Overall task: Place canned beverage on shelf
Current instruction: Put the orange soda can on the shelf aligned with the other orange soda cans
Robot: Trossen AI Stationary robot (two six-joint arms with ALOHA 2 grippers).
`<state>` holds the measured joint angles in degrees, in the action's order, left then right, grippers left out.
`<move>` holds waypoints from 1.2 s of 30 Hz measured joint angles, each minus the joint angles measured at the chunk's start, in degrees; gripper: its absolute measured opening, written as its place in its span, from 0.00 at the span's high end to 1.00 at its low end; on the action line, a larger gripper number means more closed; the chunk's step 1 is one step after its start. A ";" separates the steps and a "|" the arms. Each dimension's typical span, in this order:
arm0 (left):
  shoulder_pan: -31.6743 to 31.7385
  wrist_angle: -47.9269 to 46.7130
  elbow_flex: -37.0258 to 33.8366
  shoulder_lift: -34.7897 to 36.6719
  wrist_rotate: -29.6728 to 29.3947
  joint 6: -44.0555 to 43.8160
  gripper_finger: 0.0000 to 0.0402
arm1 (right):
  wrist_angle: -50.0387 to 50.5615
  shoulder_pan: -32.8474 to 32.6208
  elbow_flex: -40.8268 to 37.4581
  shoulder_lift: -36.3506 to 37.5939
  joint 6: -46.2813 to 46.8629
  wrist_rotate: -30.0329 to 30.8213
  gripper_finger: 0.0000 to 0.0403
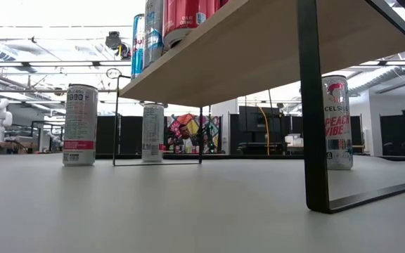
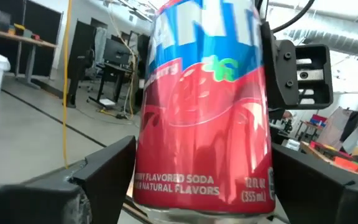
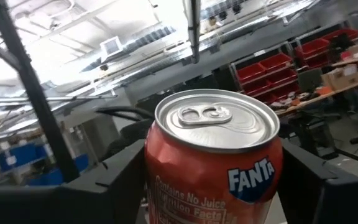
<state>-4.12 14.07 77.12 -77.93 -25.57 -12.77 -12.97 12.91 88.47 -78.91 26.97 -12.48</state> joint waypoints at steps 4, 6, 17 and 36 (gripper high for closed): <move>-1.03 -0.05 0.00 0.11 0.01 -1.68 0.12 | 0.23 0.69 -0.04 0.65 -0.43 -4.07 0.37; -1.78 -0.03 0.00 0.20 0.01 -2.29 0.11 | 0.31 1.25 -0.04 1.40 -0.43 -5.98 0.37; -4.96 -1.56 0.00 2.23 -2.04 -4.75 0.11 | 5.57 5.01 -0.02 6.39 -0.23 -24.20 0.37; -9.80 -0.92 0.00 3.65 -20.47 -4.94 0.11 | 46.30 8.27 0.02 19.35 -21.85 -36.10 0.38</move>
<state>-13.92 13.15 77.12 -74.28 -46.04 -17.71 33.32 21.18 88.49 -59.56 5.12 -48.58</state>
